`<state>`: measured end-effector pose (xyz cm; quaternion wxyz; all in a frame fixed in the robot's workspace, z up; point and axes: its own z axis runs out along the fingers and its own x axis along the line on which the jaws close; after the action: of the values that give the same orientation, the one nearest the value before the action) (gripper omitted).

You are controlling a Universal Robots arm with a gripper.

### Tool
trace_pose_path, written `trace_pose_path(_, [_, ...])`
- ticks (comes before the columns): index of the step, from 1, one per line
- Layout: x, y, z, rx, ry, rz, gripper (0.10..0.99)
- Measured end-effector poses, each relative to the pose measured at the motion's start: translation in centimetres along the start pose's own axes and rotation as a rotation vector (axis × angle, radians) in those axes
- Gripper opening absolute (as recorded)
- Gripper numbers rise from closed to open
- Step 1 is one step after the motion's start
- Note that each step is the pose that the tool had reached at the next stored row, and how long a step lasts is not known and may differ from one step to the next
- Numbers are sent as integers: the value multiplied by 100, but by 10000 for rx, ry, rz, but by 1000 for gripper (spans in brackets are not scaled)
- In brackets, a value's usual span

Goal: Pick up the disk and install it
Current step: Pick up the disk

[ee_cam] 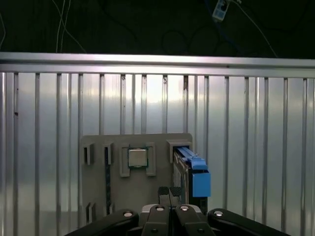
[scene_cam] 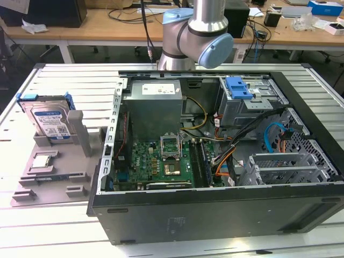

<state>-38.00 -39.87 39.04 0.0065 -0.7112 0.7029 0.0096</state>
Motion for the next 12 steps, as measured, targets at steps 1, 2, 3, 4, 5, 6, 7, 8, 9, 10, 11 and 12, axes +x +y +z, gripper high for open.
trace_pose_path(1, [0, -1, 0, 5, 0, -1, 106])
trace_pose_path(2, [0, 0, 0, 10, 0, -2, 106])
trace_pose_path(3, [0, 0, 0, 14, 1, -1, 106])
trace_pose_path(4, [0, 0, 0, 18, 0, -1, 106])
trace_pose_path(5, [0, 0, 0, 26, 0, -1, 106])
trace_pose_path(6, [0, 0, 0, 30, 1, -1, 106])
trace_pose_path(7, [0, 0, 0, 34, 0, -2, 106])
trace_pose_path(8, [0, 0, 0, 39, 1, -1, 114])
trace_pose_path(9, [0, 0, 0, 43, 1, -1, 169])
trace_pose_path(10, [0, 0, 0, 55, 1, -2, 294])
trace_pose_path(11, [0, 0, 0, 64, 1, -2, 357])
trace_pose_path(12, [0, 0, 0, 71, 1, -2, 416])
